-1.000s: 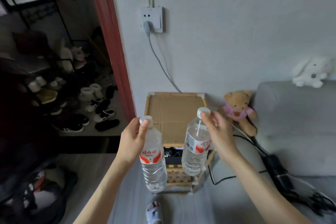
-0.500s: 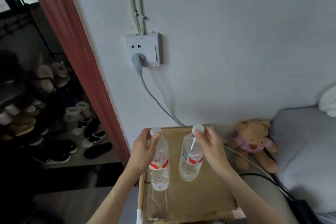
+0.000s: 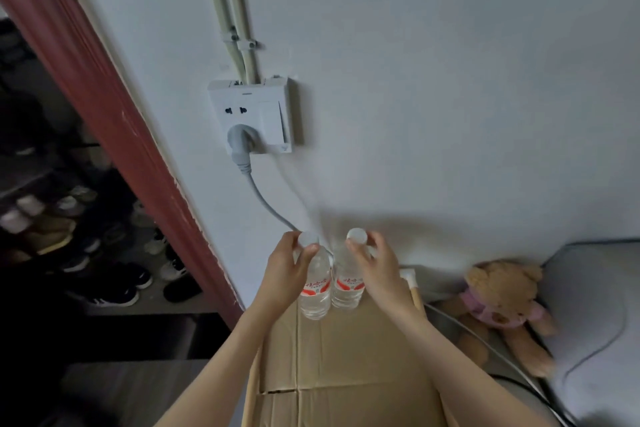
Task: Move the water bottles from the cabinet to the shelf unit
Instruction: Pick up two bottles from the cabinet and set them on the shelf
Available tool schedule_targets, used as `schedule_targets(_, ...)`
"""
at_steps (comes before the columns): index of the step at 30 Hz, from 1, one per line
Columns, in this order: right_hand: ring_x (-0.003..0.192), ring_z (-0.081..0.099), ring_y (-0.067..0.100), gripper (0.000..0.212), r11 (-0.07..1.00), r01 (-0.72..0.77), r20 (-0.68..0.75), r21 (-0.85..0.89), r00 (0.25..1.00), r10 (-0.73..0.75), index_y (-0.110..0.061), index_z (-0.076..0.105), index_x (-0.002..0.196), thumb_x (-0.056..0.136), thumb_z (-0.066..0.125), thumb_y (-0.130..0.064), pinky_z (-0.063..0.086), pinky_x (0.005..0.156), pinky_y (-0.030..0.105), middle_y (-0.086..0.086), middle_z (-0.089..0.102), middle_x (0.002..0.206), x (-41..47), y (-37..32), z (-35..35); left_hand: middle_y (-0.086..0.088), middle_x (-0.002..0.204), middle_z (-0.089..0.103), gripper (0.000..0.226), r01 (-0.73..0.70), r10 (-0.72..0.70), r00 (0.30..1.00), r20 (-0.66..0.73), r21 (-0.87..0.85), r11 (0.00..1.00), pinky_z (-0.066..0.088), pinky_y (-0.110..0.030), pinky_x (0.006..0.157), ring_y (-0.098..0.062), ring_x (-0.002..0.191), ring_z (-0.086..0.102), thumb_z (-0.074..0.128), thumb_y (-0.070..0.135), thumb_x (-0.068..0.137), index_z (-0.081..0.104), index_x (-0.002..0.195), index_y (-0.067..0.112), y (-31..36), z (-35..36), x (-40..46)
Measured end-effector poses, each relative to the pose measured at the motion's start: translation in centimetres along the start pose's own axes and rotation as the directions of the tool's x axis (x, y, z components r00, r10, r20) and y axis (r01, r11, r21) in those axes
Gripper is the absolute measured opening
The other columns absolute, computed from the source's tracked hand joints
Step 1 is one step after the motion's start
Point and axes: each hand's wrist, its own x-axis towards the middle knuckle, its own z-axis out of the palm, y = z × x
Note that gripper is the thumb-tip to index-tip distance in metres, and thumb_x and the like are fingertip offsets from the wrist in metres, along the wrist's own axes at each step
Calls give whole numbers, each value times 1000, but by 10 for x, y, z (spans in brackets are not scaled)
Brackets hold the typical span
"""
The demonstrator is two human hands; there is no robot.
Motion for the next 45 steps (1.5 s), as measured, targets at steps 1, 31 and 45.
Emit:
schedule_targets(1,103,53,15,30,1000,-10,10,3,1000,10,-17,51,108,86,58,-35,38,77,21,0,57,108,1,3,2,3,95,56,35,5,-5,1000,8,-2,1000,38,-17,70,-14,91,53,51,33,89,49,113,8,-2,3,0)
schedule_targets(31,120,49,18,43,807,385,458,-448,874,-162,-18,44,133,91,52,-18,36,97,25,1,48,137,19,-16,-41,5,116,56,40,-192,149,969,197,220,956,40,-22,93,-12,106,52,53,5,88,50,126,17,-2,-16,2)
schedule_targets(45,123,46,23,53,787,362,480,-499,872,-96,-17,38,134,87,59,-28,37,96,30,3,49,136,19,-6,-39,2,108,59,37,-92,86,995,45,174,981,40,-22,81,-13,97,55,66,24,80,53,113,14,1,-4,-1)
